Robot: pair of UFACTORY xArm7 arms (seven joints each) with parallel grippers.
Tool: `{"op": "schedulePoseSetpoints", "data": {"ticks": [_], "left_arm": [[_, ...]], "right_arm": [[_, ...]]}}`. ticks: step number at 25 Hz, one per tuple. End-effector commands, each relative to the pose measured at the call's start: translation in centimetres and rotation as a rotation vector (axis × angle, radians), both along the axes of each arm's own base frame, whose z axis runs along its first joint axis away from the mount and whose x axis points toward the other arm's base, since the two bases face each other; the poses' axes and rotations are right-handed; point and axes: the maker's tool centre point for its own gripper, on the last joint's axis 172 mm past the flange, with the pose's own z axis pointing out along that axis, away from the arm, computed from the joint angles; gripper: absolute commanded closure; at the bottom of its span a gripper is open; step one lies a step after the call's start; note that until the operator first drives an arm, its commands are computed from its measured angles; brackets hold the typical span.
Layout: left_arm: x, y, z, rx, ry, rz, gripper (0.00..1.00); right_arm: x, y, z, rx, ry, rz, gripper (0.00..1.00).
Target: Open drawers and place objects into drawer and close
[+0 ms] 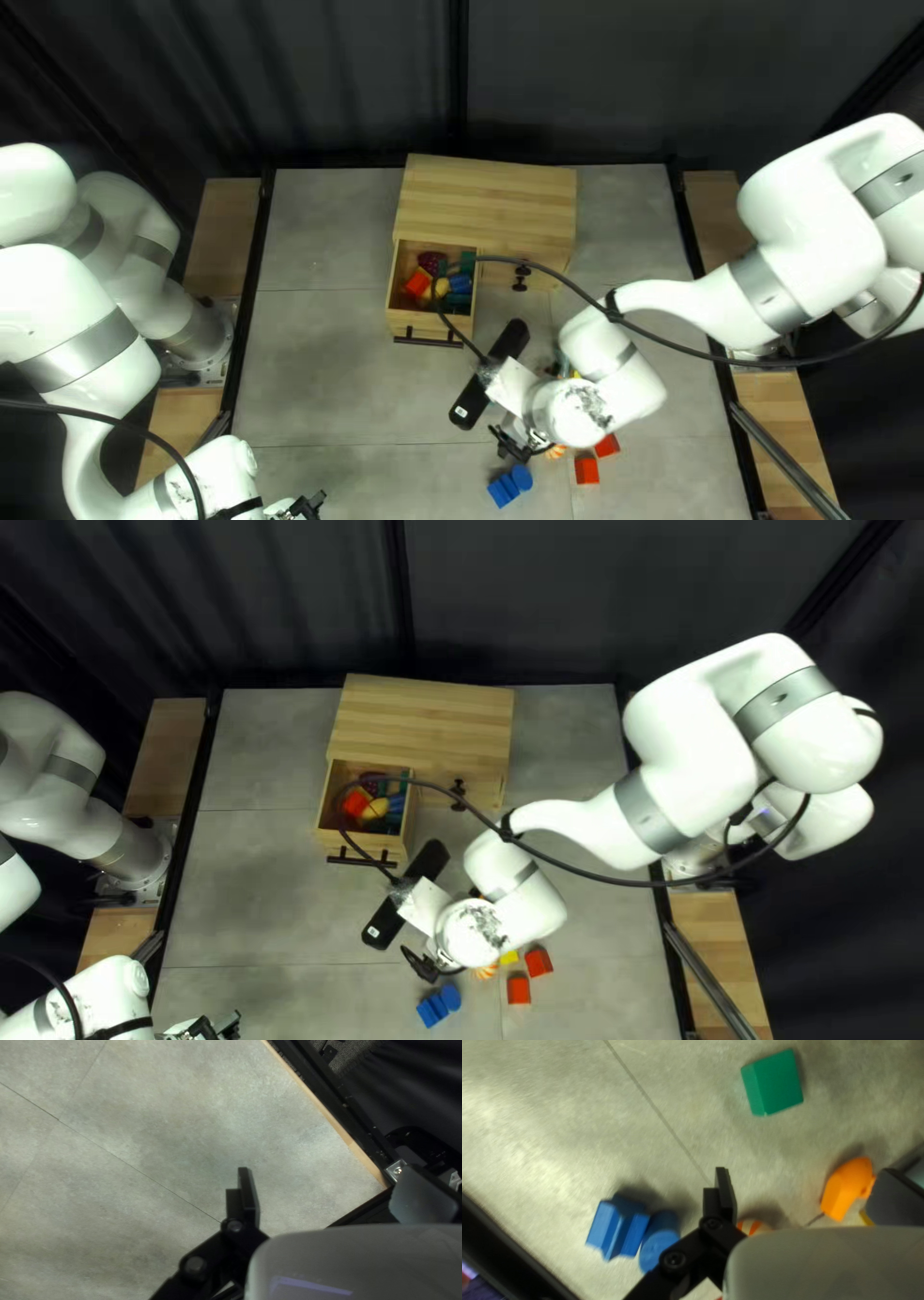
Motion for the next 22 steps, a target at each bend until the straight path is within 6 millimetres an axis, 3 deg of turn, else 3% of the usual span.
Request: {"op": "schedulePoseSetpoints", "data": {"ticks": [1, 10, 16, 18, 19, 22], "left_arm": [[0.0, 0.0, 0.0, 0.000, 0.000, 0.000, 0.00], [0.0, 0.0, 0.0, 0.000, 0.000, 0.000, 0.00], [0.0, 0.0, 0.0, 0.000, 0.000, 0.000, 0.00], [0.0, 0.0, 0.0, 0.000, 0.000, 0.000, 0.00], [0.0, 0.0, 0.0, 0.000, 0.000, 0.000, 0.00], [0.0, 0.0, 0.0, 0.000, 0.000, 0.000, 0.00]], "right_arm": [[1.1, -0.8, -1.0, -0.004, 0.004, 0.025, 0.00], [1.3, -2.2, -3.4, -0.035, -0.017, 0.054, 0.00], [1.4, -2.7, -3.9, -0.048, -0.034, 0.059, 0.02], [1.5, -2.7, -3.9, -0.052, -0.036, 0.064, 0.48], [1.5, -2.7, -3.9, -0.053, -0.036, 0.065, 0.98], [1.5, -2.6, -3.8, -0.058, -0.041, 0.073, 1.00]]}}
